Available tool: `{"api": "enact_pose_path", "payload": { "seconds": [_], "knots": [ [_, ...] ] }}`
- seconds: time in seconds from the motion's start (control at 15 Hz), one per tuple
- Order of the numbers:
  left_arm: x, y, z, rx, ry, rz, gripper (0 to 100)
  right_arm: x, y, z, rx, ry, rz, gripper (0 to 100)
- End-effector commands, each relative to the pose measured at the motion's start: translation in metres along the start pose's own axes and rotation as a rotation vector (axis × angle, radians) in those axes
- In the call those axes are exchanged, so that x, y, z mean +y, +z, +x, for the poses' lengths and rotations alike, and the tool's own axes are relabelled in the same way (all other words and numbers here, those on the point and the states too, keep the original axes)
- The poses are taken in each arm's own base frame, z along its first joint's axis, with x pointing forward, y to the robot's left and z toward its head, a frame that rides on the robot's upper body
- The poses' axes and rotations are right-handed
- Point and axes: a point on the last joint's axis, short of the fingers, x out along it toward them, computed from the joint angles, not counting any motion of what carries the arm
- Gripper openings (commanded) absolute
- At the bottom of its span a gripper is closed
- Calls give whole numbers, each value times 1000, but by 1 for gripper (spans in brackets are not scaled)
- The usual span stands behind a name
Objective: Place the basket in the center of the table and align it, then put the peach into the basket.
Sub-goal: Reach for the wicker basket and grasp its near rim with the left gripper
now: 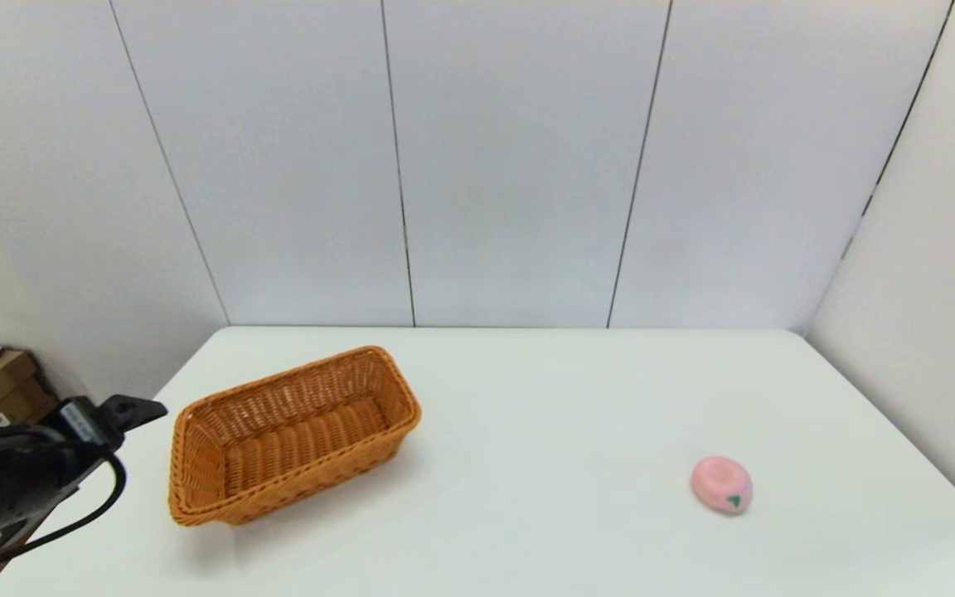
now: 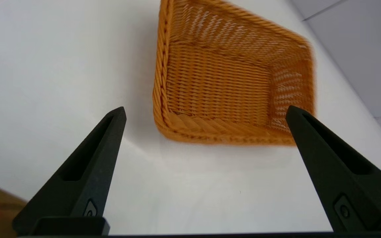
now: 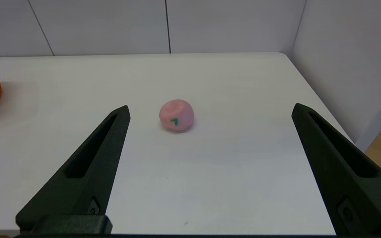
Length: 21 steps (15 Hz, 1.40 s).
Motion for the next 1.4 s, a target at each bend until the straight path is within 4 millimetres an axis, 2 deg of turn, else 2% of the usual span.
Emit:
{"api": "enact_pose_path", "payload": {
  "seconds": [0.07,0.47,0.8,0.87,1.4],
  "knots": [
    [13,-5,114,186,175,-141,100,0,0,0,-2,0,0,100],
    [25,-9,133,256,174,-169,100,0,0,0,-2,0,0,100],
    [27,-12,135,286,169,-172,100,0,0,0,-2,0,0,100],
    [27,-13,137,292,174,-172,0,0,0,0,-3,0,0,100],
    [30,-17,141,288,173,-167,0,0,0,0,-2,0,0,100]
  ]
}}
